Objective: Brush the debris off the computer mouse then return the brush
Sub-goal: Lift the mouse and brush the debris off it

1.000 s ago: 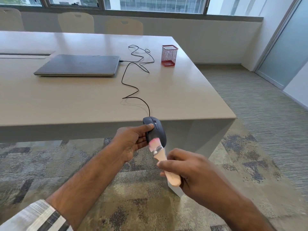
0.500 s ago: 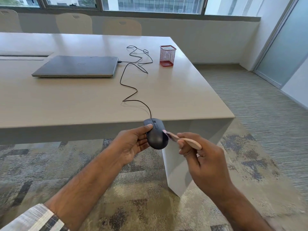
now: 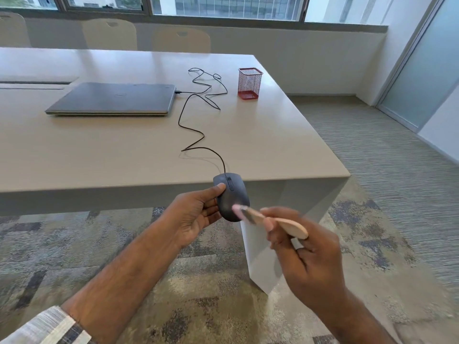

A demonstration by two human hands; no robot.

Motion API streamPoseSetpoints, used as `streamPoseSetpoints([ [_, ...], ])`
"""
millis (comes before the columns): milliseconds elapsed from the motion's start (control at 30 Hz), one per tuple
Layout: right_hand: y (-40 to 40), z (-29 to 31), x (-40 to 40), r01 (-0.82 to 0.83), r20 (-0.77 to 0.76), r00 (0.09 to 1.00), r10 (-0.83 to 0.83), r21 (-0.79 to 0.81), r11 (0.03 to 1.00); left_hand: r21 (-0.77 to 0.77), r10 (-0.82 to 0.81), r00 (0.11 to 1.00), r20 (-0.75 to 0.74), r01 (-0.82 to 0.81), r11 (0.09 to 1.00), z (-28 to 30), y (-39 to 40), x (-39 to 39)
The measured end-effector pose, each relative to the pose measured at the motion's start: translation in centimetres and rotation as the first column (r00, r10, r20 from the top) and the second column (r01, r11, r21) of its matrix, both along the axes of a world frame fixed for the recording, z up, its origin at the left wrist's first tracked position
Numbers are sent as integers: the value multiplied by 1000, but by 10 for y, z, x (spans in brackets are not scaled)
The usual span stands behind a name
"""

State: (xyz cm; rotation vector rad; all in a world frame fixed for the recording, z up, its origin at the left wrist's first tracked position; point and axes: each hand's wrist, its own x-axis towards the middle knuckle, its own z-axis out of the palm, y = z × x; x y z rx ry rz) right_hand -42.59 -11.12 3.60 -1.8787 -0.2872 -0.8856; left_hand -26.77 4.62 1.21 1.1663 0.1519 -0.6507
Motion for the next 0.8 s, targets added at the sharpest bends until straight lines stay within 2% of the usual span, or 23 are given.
streamPoseSetpoints([
  [133, -7, -7, 11, 128, 40, 990, -136, 154, 980, -4, -9, 999, 45, 9, 1000, 2, 1, -1],
  [267, -5, -22, 31, 132, 5, 990, -139, 284, 950, -28, 15, 997, 79, -13, 1000, 7, 1, 0],
  [467, 9, -35, 63, 49, -30, 999, -42, 302, 952, -36, 19, 994, 109, -15, 999, 11, -1, 1],
  [633, 17, -33, 83, 63, -44, 998, -51, 321, 945, -55, 13, 995, 99, -8, 998, 13, 3, 10],
  [800, 21, -27, 97, 66, -48, 997, -53, 333, 941, -24, -39, 978, 207, 45, 999, 20, 9, 25],
])
